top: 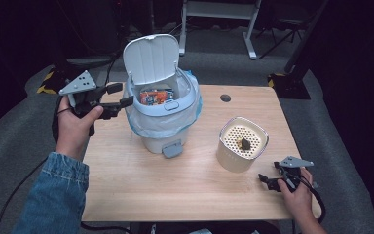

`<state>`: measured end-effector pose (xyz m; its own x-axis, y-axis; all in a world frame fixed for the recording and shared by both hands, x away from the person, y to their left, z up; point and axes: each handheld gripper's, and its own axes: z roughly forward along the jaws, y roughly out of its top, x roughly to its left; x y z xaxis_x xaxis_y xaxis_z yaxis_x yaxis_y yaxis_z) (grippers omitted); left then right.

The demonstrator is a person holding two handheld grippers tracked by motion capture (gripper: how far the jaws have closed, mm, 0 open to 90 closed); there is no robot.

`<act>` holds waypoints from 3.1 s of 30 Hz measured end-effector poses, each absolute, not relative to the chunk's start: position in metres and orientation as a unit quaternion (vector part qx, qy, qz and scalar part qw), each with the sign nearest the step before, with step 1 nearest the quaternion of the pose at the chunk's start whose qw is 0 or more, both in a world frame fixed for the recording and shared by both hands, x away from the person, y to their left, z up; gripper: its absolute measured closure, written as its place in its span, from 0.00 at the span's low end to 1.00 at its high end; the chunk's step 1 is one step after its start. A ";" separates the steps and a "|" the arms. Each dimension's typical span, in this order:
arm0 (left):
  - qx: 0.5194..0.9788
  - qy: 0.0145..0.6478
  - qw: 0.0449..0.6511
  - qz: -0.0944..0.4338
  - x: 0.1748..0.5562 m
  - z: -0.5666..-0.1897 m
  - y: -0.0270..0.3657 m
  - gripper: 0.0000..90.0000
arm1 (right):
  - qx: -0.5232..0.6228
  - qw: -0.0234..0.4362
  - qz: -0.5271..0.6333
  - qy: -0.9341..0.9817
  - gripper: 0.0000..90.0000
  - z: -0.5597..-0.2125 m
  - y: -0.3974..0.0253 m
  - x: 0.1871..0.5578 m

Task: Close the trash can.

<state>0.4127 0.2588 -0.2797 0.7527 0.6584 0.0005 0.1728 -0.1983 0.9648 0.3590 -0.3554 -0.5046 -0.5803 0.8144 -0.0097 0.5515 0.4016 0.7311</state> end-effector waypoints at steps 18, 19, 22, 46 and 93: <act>0.712 0.329 0.558 0.271 0.451 -0.245 0.256 0.33 | 0.420 0.188 0.352 0.815 0.12 -0.505 -0.355 0.359; 0.711 0.333 0.556 0.273 0.454 -0.244 0.255 0.32 | 0.420 0.187 0.352 0.815 0.12 -0.505 -0.355 0.359; 0.711 0.341 0.548 0.280 0.463 -0.243 0.254 0.27 | 0.420 0.188 0.352 0.815 0.12 -0.505 -0.355 0.359; 0.747 0.289 0.582 0.137 0.457 -0.242 0.243 0.51 | 0.420 0.188 0.352 0.815 0.12 -0.505 -0.355 0.359; 0.816 0.278 0.477 0.171 0.461 -0.274 0.165 0.61 | 0.422 0.189 0.351 0.814 0.12 -0.505 -0.355 0.358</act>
<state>0.4606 0.1650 -0.2745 0.7869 0.6169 0.0145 0.2907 -0.3913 0.8731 0.3582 -0.3550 -0.5047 -0.5727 0.8197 -0.0103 0.5548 0.3968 0.7313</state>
